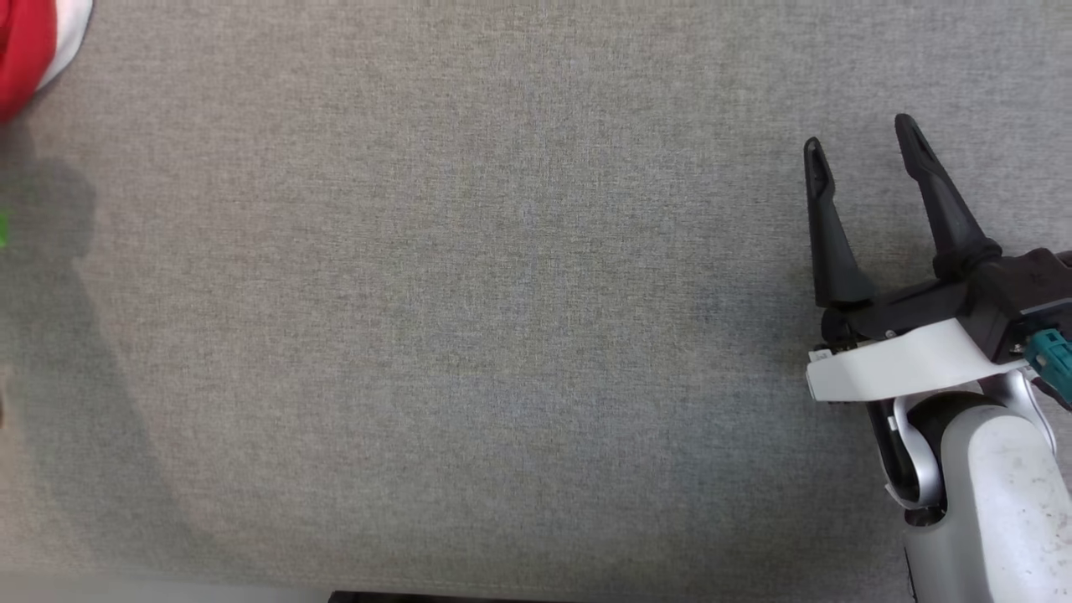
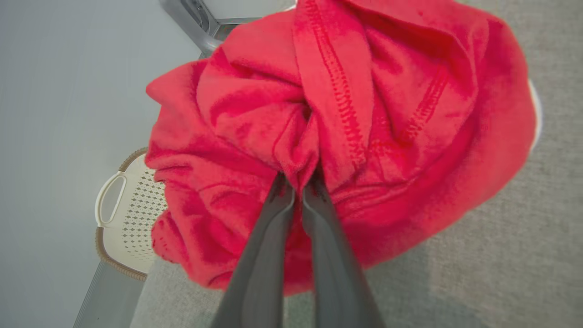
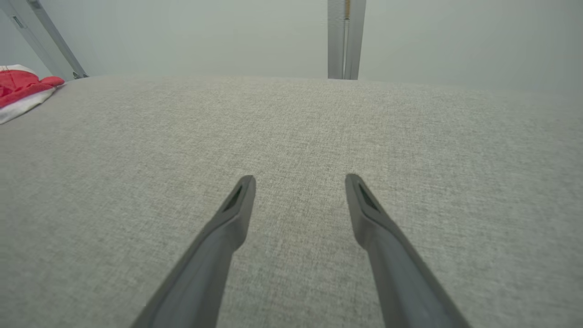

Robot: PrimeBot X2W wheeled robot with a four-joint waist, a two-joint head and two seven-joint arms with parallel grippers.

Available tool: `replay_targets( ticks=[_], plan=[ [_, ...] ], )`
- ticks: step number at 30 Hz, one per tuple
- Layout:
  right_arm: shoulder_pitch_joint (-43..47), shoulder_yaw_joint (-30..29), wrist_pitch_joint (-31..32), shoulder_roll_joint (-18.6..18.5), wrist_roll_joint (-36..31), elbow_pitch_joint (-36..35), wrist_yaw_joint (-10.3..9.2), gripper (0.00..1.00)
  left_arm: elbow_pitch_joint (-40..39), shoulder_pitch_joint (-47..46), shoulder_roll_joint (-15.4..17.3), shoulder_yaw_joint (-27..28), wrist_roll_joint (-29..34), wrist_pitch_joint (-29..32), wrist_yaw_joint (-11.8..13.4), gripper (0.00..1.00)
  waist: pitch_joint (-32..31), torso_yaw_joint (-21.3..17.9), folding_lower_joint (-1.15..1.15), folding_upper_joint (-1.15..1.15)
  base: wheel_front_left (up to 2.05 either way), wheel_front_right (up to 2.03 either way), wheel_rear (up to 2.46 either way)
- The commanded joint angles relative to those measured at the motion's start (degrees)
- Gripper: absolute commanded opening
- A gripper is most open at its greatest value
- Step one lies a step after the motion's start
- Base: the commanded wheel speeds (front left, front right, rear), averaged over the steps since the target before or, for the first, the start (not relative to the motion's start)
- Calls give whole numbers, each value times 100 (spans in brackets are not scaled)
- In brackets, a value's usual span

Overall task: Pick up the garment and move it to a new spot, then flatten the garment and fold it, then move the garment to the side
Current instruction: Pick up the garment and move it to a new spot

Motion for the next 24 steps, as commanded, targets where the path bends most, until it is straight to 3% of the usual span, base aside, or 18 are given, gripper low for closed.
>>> replay_targets(
  ticks=[1,14,21,24],
  plan=[
    [-83,21,-72,5,40,63,-9,100,-102,54,125,52,-27,-43,-18,0,-204,-41,-1,0,0,0,0],
    [101,-37,-619,39,530,904,-9,100,-1277,-54,1014,-57,-18,637,-494,0,-1448,-491,-1,0,0,0,0],
    [324,-63,-941,39,867,1412,-9,100,-1888,-308,921,-653,-22,986,-690,0,-2196,-884,-1,0,0,0,0],
    [378,-29,-1044,38,975,1556,-9,100,-1959,-508,526,-1169,134,979,-733,0,-2365,-1103,-1,0,0,0,0]
  ],
)
